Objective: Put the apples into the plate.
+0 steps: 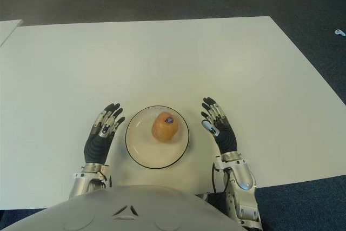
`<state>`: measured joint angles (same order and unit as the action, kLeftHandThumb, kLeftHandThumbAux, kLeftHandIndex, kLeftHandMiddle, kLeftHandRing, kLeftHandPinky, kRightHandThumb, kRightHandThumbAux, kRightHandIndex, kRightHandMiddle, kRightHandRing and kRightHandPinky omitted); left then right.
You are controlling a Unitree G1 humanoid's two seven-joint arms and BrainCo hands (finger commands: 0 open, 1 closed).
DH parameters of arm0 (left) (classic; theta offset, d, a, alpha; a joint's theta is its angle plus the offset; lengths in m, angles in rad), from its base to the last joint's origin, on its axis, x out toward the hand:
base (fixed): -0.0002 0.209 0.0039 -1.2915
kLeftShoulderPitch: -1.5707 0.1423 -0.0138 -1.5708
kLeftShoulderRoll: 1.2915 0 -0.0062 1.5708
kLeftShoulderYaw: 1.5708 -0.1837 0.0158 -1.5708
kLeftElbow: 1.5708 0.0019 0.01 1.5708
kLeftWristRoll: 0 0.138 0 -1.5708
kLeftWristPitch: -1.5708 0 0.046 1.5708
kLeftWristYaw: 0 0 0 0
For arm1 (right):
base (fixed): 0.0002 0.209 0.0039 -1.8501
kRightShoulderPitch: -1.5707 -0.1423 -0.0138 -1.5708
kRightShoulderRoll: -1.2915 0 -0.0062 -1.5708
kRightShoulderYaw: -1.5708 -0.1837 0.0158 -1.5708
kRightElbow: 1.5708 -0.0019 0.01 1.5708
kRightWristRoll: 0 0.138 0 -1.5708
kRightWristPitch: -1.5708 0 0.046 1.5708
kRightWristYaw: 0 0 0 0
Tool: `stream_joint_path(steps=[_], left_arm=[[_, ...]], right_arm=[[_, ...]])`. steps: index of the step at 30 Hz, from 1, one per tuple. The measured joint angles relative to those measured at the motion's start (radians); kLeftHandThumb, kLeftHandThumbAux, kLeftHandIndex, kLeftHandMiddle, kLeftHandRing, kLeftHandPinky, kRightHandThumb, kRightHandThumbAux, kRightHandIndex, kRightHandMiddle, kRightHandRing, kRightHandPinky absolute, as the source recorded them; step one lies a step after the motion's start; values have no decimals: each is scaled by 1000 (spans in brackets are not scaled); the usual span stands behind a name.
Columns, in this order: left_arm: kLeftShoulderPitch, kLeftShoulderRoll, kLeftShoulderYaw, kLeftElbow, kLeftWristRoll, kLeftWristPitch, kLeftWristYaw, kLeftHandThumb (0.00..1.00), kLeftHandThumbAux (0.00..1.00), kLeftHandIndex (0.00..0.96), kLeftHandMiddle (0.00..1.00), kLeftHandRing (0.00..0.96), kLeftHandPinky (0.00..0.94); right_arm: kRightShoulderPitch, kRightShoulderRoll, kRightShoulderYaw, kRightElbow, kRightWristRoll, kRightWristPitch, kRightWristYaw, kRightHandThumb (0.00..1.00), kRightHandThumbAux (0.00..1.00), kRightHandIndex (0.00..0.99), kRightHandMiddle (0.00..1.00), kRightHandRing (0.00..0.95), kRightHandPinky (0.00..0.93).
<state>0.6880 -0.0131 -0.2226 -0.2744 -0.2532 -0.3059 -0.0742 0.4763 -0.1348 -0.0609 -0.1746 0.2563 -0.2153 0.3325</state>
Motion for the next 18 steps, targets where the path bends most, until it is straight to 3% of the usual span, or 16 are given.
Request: stream_joint_path(steps=[8,18], left_arm=[[-3,2,11,-24,91,4,13,78,444,140,134,118,144],[-18,-5,66,92,296,-101,120,38,409,116,127,119,167]], right_arm=[[-16,-16,-8,13,14,4,30,157,556,9,14,0,0],[-19,-6,-21,14,37,14,32,171,563,15,20,0,0]])
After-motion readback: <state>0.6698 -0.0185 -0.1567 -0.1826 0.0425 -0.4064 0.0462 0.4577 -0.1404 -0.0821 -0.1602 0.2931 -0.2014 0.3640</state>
